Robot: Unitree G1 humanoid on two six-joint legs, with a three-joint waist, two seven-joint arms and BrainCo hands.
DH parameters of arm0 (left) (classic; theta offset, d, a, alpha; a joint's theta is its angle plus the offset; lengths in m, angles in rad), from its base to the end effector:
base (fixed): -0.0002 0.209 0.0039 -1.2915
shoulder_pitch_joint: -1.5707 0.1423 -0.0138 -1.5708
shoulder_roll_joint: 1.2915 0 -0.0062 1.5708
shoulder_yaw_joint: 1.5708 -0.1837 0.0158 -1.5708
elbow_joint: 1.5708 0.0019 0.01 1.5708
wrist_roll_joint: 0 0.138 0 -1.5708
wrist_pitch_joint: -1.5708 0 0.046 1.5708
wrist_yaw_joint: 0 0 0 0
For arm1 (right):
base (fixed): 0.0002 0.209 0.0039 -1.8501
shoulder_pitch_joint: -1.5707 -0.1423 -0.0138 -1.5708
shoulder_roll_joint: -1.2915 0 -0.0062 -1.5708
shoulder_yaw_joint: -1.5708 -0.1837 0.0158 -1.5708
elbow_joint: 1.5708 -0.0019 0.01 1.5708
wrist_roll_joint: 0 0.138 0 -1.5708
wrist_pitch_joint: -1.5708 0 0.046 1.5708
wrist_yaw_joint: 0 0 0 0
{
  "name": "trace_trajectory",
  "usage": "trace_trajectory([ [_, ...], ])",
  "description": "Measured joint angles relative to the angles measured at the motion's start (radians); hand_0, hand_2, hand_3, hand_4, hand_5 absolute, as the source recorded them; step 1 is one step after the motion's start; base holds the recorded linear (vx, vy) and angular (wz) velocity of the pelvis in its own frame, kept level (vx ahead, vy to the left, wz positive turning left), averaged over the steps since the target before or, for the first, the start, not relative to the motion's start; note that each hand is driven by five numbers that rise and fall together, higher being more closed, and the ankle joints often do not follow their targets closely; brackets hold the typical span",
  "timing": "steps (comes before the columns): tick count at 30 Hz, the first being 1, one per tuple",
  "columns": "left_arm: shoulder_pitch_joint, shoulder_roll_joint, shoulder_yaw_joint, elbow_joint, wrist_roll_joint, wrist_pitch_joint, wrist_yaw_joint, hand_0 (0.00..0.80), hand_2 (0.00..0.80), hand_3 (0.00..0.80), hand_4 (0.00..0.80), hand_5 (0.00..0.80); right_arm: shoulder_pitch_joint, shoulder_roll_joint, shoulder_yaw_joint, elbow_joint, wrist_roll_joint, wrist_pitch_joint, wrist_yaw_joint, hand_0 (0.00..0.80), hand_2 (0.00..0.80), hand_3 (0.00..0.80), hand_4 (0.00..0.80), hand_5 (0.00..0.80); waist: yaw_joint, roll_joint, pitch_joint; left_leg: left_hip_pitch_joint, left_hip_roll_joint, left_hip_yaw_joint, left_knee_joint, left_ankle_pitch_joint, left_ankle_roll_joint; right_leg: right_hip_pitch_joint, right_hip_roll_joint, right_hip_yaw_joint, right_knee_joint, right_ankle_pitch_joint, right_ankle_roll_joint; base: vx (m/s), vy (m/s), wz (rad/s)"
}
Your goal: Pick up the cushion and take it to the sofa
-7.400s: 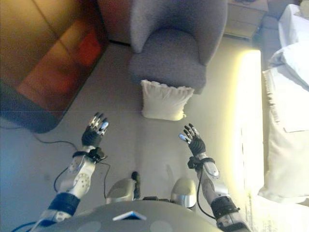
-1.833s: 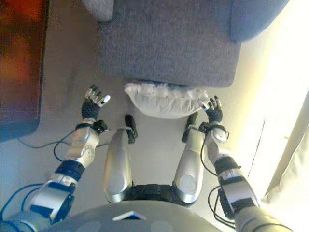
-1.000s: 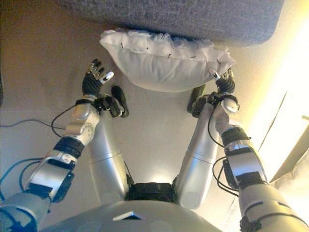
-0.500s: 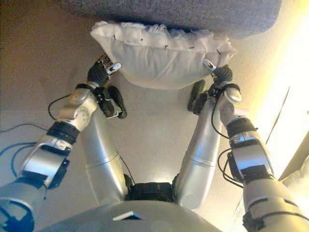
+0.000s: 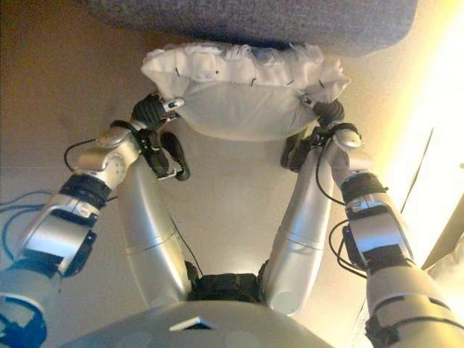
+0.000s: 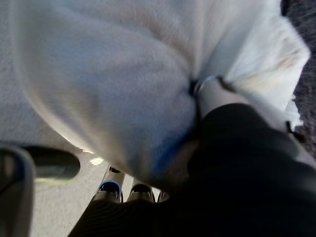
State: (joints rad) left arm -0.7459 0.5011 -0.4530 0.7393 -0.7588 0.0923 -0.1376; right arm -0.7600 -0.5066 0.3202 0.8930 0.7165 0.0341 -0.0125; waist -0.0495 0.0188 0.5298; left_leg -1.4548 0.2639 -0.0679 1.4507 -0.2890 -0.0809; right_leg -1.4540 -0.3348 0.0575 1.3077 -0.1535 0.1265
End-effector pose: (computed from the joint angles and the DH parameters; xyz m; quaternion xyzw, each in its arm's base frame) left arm 0.3258 0.1942 0.0984 -0.0106 0.1096 -0.1370 0.9844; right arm 0.3270 -0.2266 0.0963 0.0239 0.1022 -0.0235 0.9942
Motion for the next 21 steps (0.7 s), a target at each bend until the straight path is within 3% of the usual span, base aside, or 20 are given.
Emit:
trace_trajectory([
  [13, 0.057, -0.031, 0.003, -0.005, 0.047, -0.023, 0.002, 0.8, 0.8, 0.8, 0.8, 0.8, 0.065, 0.026, 0.008, -0.043, -0.066, 0.002, -0.056, 0.8, 0.8, 0.8, 0.8, 0.8, -0.011, -0.015, 0.004, 0.074, 0.009, 0.001, 0.023, -0.024, 0.007, 0.081, 0.002, 0.008, 0.013, -0.005, 0.009, 0.017, 0.002, 0.01],
  [19, 0.167, -0.045, 0.08, -0.093, 0.058, -0.107, 0.033, 0.8, 0.8, 0.8, 0.8, 0.8, 0.208, 0.058, 0.005, -0.183, -0.138, -0.078, -0.124, 0.8, 0.8, 0.8, 0.8, 0.8, -0.012, -0.026, 0.001, 0.226, 0.007, 0.047, -0.219, -0.016, -0.002, 0.251, 0.017, -0.046, -0.212, 0.003, 0.019, -0.058, 0.001, 0.05],
  [20, 0.176, -0.049, 0.094, -0.113, 0.058, -0.121, 0.044, 0.8, 0.8, 0.8, 0.8, 0.8, 0.216, 0.057, 0.007, -0.208, -0.16, -0.087, -0.14, 0.8, 0.8, 0.8, 0.8, 0.8, -0.016, -0.027, 0.0, 0.264, -0.008, 0.056, -0.275, -0.008, -0.014, 0.286, 0.016, -0.061, -0.299, 0.006, 0.024, -0.094, -0.014, 0.03],
  [21, 0.194, -0.053, 0.098, -0.139, 0.06, -0.138, 0.056, 0.8, 0.8, 0.8, 0.8, 0.8, 0.228, 0.056, 0.006, -0.232, -0.175, -0.096, -0.15, 0.8, 0.8, 0.8, 0.8, 0.8, -0.013, -0.025, 0.0, 0.342, -0.026, 0.047, -0.302, -0.009, -0.003, 0.333, 0.023, -0.08, -0.394, 0.019, 0.048, -0.05, -0.008, -0.42],
])
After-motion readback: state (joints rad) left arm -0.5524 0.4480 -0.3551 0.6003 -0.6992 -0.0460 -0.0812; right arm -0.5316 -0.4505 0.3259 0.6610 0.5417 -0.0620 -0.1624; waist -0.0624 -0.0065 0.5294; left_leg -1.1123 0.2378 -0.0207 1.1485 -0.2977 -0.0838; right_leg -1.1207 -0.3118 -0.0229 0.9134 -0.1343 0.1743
